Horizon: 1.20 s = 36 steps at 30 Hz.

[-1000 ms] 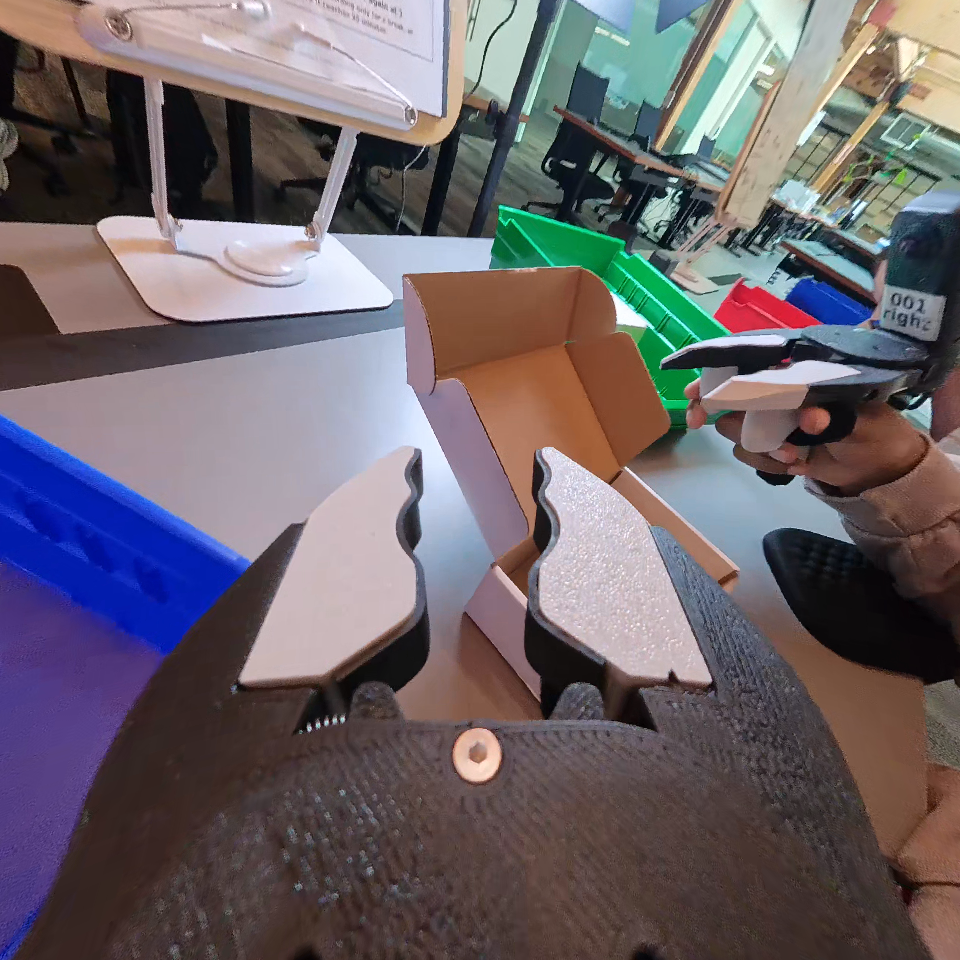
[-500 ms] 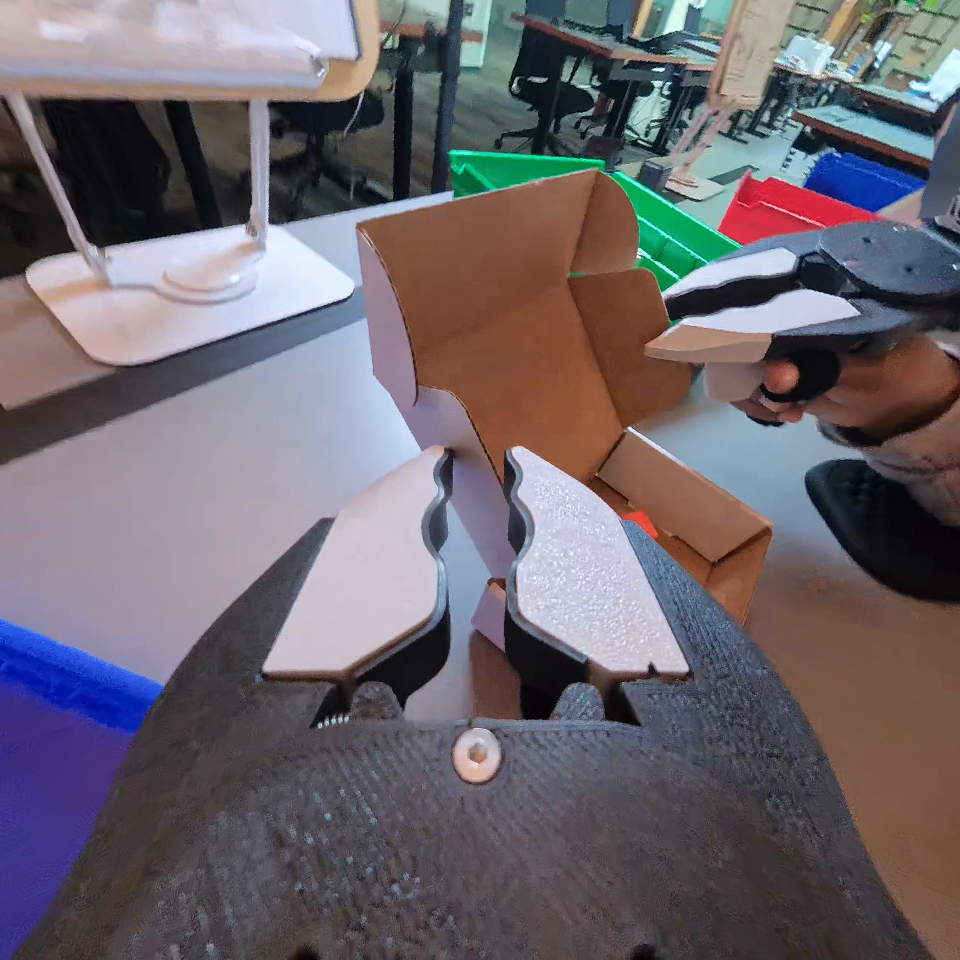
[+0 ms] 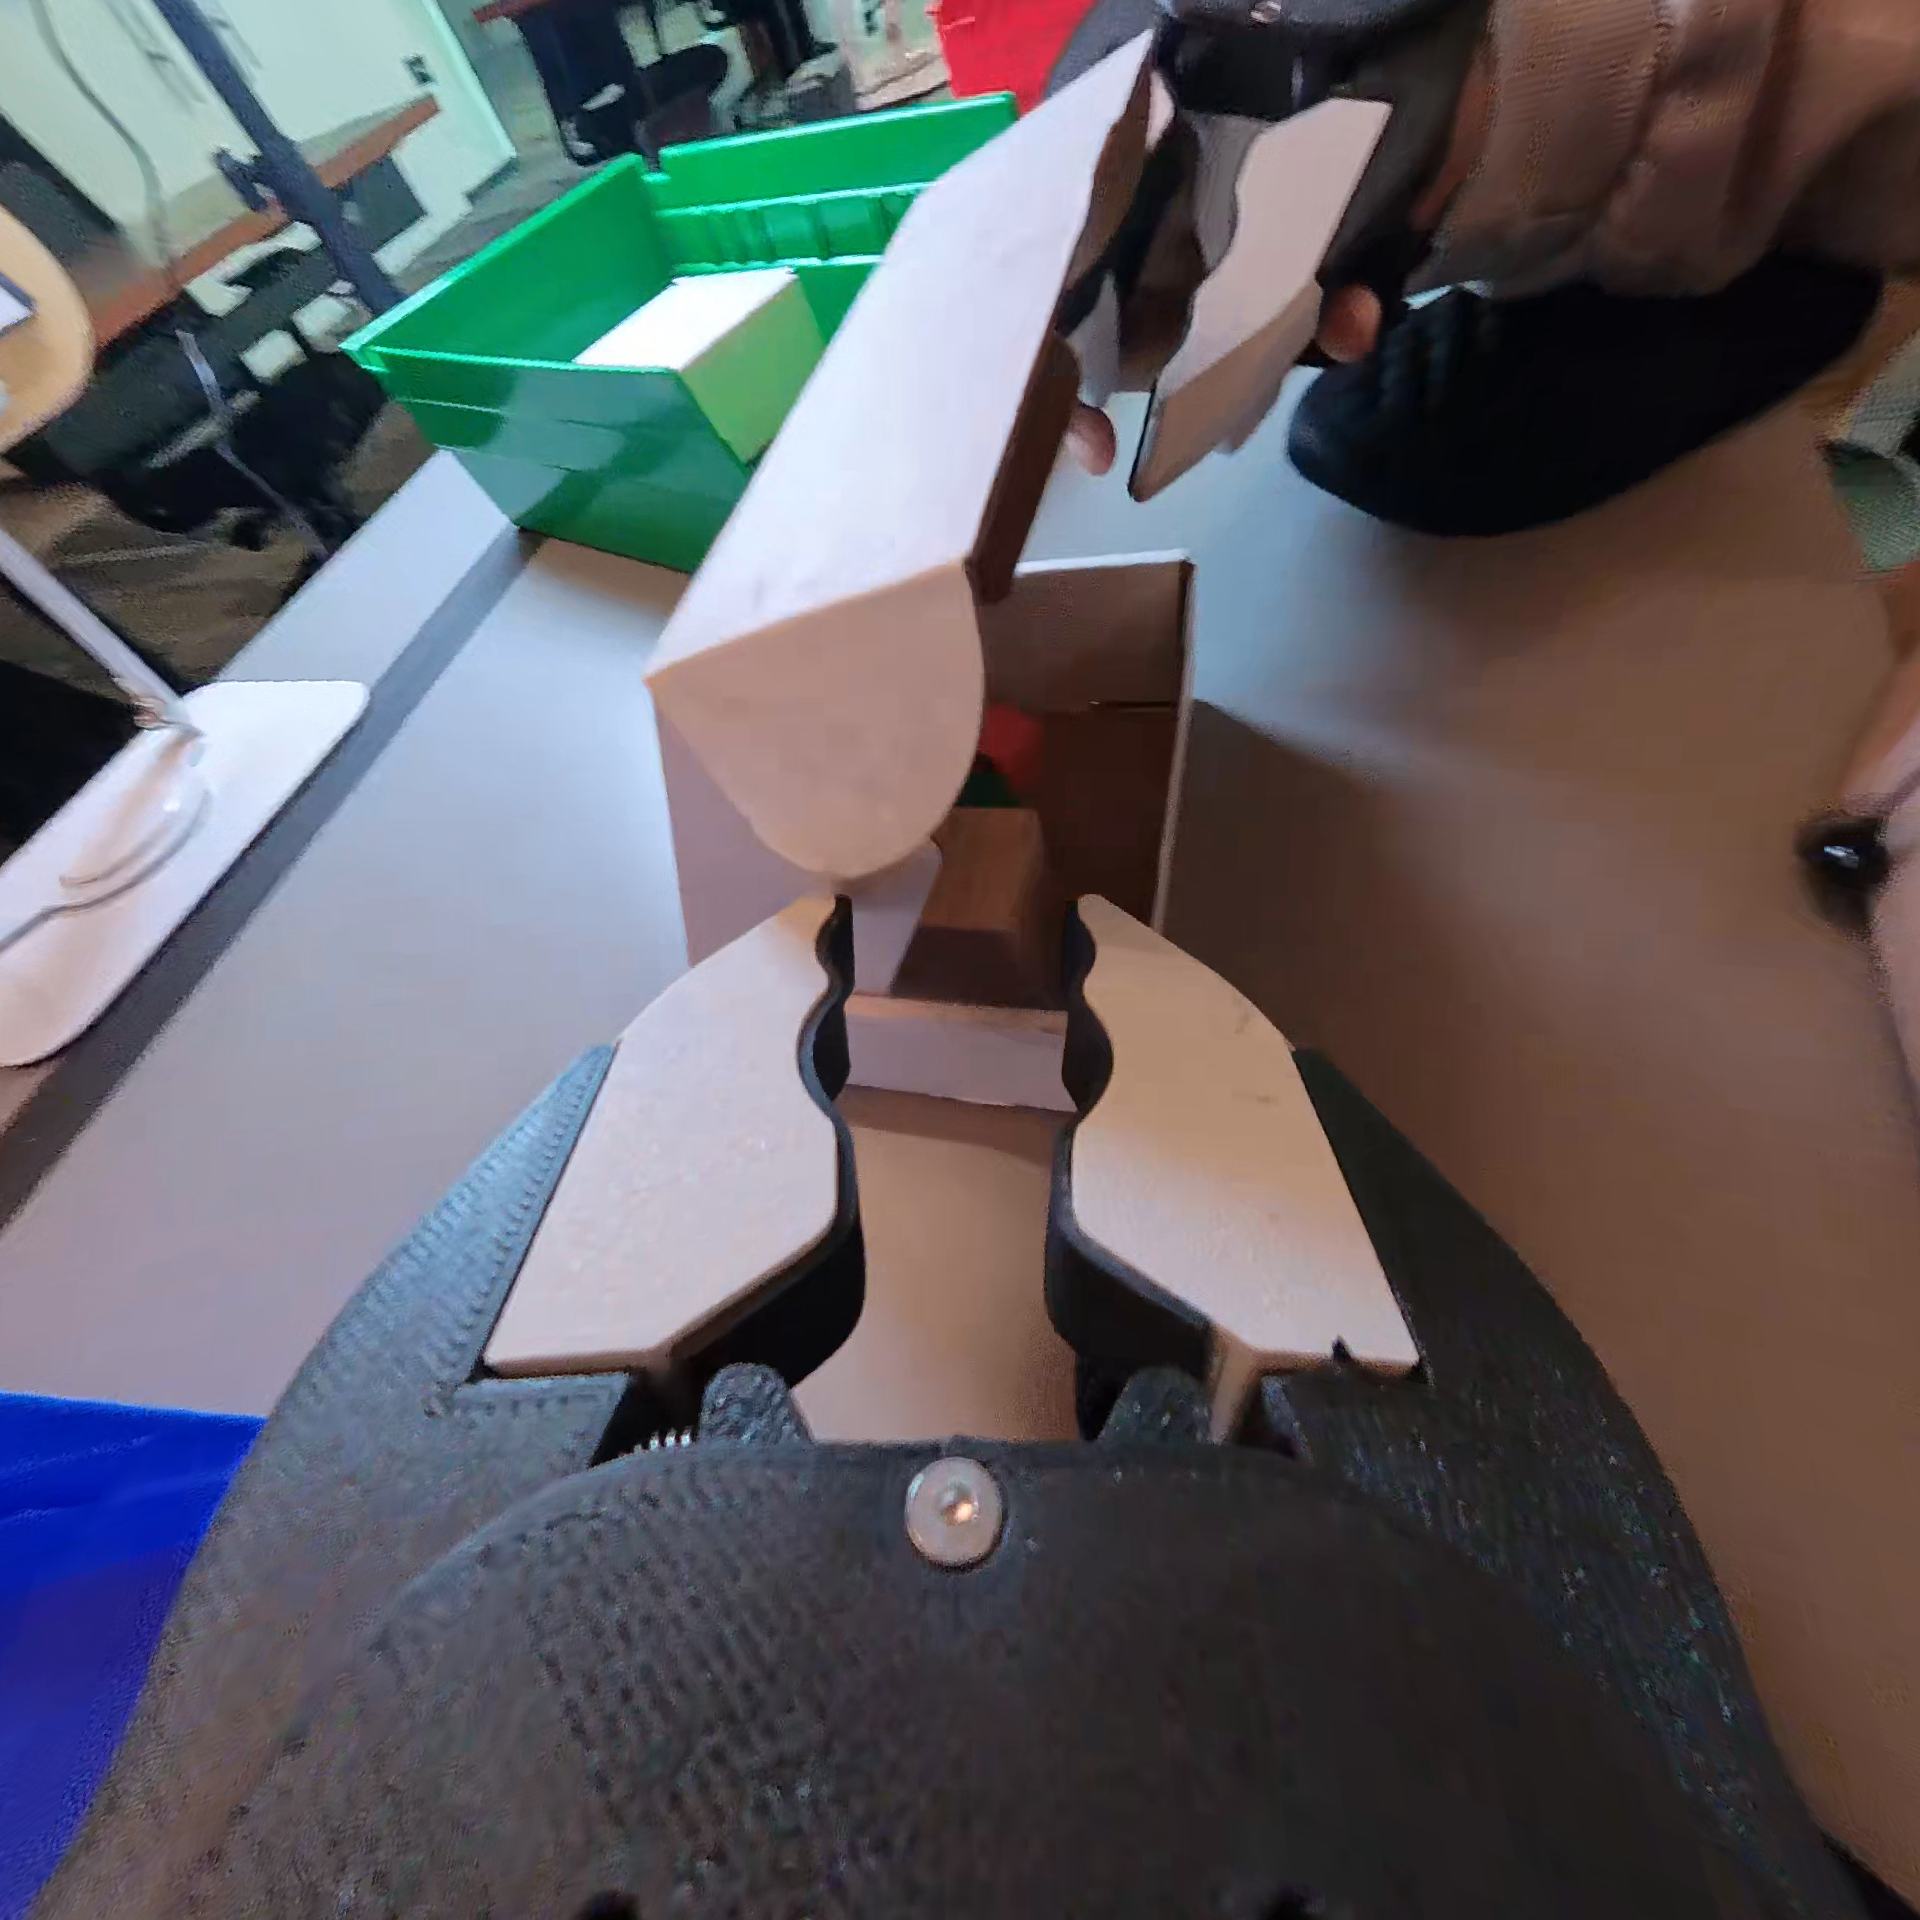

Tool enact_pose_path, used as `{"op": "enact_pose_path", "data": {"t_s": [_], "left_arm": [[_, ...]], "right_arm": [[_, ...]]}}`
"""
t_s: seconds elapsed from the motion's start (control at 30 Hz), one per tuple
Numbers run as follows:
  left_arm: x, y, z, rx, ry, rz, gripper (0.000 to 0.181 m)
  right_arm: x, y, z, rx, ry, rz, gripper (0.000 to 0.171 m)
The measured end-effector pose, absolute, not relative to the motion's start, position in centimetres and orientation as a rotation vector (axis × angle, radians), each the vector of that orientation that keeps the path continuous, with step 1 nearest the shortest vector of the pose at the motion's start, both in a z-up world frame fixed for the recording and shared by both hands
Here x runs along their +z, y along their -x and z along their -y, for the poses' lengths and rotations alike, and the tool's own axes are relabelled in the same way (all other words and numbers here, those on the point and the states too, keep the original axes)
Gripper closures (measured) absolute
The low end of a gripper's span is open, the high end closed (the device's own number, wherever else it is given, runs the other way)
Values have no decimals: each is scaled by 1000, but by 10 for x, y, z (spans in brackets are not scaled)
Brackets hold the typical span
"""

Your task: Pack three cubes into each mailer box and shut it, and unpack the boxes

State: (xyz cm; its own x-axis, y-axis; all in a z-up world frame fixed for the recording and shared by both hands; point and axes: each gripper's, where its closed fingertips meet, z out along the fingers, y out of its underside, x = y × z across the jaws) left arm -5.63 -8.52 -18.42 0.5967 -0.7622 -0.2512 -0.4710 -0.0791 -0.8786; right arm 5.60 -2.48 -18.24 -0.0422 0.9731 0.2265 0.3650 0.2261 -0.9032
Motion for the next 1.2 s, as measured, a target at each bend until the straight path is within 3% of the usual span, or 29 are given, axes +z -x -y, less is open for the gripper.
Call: {"op": "enact_pose_path", "data": {"t_s": [0.1, 0.33, 0.5, 0.67, 0.87, 1.07, 1.2], "left_arm": [[-190, 61, 100, -446, 1749, -1091, 146], [-153, 120, 74, -181, 1706, -1230, 143], [-155, 95, 60, -153, 1685, -1506, 132], [-162, 63, 71, -164, 1621, -1658, 139], [-185, 56, 92, -141, 1600, -1733, 132], [-230, 54, 110, 42, 1678, -1868, 123], [-245, 52, 108, 231, 1620, -1777, 108]], "right_arm": [[-184, -72, 31, 904, 1281, 1707, 134], [-164, -91, -17, 635, 1186, 1835, 126], [-165, -64, -11, 432, 998, 2105, 121], [-173, -56, 6, 342, 858, 2280, 129], [-191, -64, 17, 186, 745, 2314, 123], [-231, -80, 34, 30, 747, 2430, 100], [-247, -83, 37, -30, 700, 2381, 89]]}}
